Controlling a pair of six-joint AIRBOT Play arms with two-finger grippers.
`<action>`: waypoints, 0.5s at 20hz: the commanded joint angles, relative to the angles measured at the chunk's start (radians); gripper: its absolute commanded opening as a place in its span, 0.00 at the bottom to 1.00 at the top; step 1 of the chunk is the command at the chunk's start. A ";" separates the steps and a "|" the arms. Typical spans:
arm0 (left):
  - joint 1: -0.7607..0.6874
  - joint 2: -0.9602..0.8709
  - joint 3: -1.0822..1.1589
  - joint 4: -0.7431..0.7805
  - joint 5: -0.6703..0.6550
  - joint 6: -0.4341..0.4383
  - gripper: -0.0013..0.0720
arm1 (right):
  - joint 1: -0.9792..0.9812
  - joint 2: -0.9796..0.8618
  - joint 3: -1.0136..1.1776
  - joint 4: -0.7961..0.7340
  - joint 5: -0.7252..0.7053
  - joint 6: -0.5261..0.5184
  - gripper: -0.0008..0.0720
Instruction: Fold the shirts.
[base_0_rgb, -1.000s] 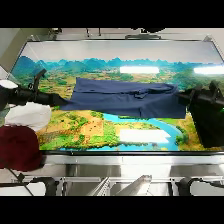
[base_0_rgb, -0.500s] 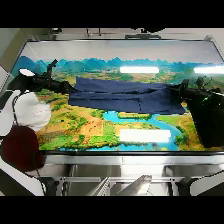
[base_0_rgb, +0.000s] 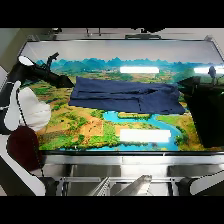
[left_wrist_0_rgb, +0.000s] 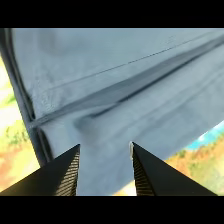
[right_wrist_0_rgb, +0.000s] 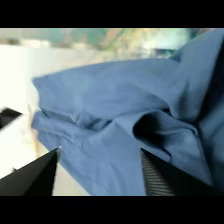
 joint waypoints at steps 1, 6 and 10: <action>0.004 -0.003 0.128 0.017 -0.064 -0.056 0.48 | -0.018 0.029 0.124 -0.316 0.071 0.043 0.92; 0.008 0.026 0.032 0.010 -0.017 -0.094 0.48 | -0.005 -0.013 0.090 -0.398 0.069 0.060 0.92; 0.003 0.024 -0.009 0.006 -0.019 -0.101 0.48 | 0.033 -0.069 0.090 -0.399 0.039 0.060 0.92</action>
